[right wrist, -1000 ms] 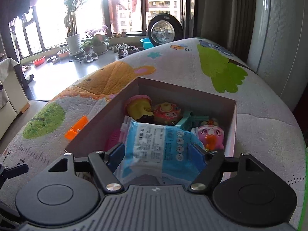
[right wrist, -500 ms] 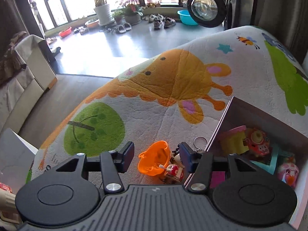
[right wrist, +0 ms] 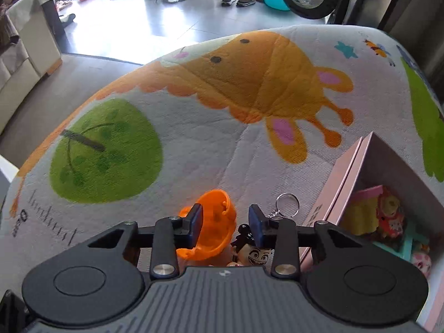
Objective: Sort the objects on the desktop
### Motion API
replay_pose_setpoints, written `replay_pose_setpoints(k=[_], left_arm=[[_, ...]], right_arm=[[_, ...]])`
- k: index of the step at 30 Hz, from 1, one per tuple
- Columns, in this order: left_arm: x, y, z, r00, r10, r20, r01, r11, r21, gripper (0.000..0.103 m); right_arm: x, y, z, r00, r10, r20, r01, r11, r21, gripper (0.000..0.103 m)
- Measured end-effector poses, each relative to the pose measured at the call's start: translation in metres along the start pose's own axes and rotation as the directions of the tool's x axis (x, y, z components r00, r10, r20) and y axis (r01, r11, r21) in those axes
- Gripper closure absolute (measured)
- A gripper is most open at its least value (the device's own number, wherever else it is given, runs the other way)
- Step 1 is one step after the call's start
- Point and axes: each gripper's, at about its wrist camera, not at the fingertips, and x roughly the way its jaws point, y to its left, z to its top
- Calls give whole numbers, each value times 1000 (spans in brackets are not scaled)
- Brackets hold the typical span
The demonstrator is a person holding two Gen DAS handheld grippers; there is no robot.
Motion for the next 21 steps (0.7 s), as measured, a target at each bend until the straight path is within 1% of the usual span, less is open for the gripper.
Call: replay_pose_setpoints(k=[3,6,8,10,11,13,14,16,17,18,19,21], left_arm=[[-1,-3,-2,1000,-24,-9,24,999,22,0],[-4,-7,-5,998,-56,-12,57,997,53,0],[-6,-9,-8,997,-79,-18,80,994,78,0],[-8,-12,-10,994,-102,-24,104,989,102,0],[-8,-14,-12,994,-111,-23,113,987,116,0],[-9,-17,-13,993,-112,-21,114,984,133,0],[-8,-18,-13,994,-111,-23,114,984,137,0],[-5,-17,-13,993,-110,-34,114,985,133,0],[-4,-16,-12,993,-111,-40,115,985,129,0],[-4,-15,-13,993,-110,-44,115,985,126,0],[-3,-15,-13,993,-108,-48,113,986,124,0],[-1,-15,-12,994,-99,-56,105,987,121,0]], right_arm=[[-9,14,-22,997,74,-37,-75,996,-38,70],[-21,26,-49,987,145,-75,-151,986,-70,70],[-30,29,-70,982,169,-85,-176,981,-84,70],[-38,24,-88,977,188,-99,-195,979,-65,70],[-42,20,-99,978,183,-98,-189,981,-52,70],[-54,11,-117,985,160,-70,-164,985,-51,70],[-62,7,-126,988,147,-35,-149,987,-59,68],[-82,3,-143,991,126,56,-120,989,-89,52],[-92,-1,-151,988,100,119,-88,991,-103,47],[-99,-3,-159,983,81,164,-64,992,-109,38],[-103,-7,-164,979,71,190,-52,993,-104,34],[-104,-21,-172,977,57,207,-45,997,-64,33]])
